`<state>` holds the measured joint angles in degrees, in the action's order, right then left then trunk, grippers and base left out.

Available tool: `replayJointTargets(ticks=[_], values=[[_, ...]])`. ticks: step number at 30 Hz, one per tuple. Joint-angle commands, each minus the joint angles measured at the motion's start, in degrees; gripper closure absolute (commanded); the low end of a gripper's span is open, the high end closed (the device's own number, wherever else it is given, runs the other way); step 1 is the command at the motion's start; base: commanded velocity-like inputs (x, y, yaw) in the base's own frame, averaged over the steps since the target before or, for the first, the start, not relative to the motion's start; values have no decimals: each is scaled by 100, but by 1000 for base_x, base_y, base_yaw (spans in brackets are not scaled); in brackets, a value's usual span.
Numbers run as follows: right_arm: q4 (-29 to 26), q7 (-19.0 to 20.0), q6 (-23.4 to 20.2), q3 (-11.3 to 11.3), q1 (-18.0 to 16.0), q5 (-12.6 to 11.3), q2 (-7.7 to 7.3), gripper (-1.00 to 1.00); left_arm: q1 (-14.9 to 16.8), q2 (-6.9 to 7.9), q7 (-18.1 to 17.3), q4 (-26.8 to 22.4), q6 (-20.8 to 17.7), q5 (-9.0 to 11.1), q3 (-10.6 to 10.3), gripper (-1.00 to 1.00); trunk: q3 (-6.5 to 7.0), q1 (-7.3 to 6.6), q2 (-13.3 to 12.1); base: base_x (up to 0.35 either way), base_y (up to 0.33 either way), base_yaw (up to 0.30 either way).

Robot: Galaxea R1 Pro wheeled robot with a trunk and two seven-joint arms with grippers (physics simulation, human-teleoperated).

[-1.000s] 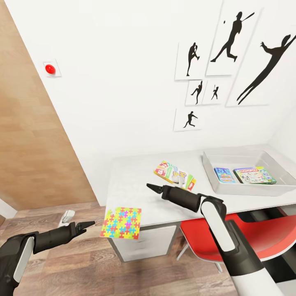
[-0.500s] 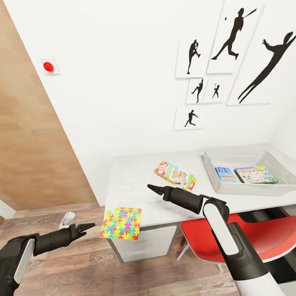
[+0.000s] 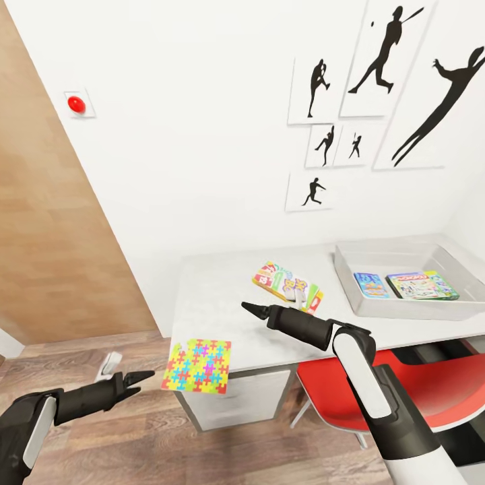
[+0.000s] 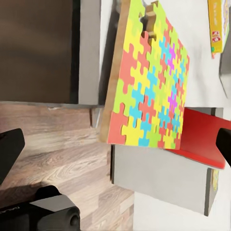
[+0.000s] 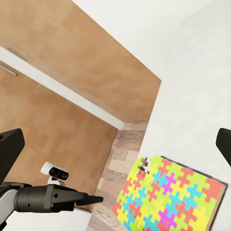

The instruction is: Put all the toys in the child's room - the three board games (two on the bed and one on the table), the two jigsaw puzzles on the table, and the tennis ball on the table - inside the toy box on the table in the child's room.

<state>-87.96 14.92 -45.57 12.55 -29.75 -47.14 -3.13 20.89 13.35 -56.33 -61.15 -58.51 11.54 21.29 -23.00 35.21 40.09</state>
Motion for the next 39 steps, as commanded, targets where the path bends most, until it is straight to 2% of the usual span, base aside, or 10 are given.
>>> replayJointTargets(ticks=[1, 15, 33, 39], values=[[-2, 20, -15, 1, -5, 14, -3, -100, 6, 0, -27, 21, -23, -12, 12, -100, -25, 24, 48, 0, 0, 0], [-2, 20, -13, 1, -5, 21, -3, -100, 11, -2, -32, 122, -76, -12, 33, -100, -277, 331, 609, 0, 0, 0], [-2, 20, -13, 2, -5, 21, -3, -100, 12, -42, -36, 129, -75, -16, 8, -100, -277, 331, 609, 0, -1, 0], [-2, 20, -13, 2, -5, 21, -3, -100, 12, -49, -36, 129, -74, -28, 0, -100, -277, 331, 609, -57, -144, 0]])
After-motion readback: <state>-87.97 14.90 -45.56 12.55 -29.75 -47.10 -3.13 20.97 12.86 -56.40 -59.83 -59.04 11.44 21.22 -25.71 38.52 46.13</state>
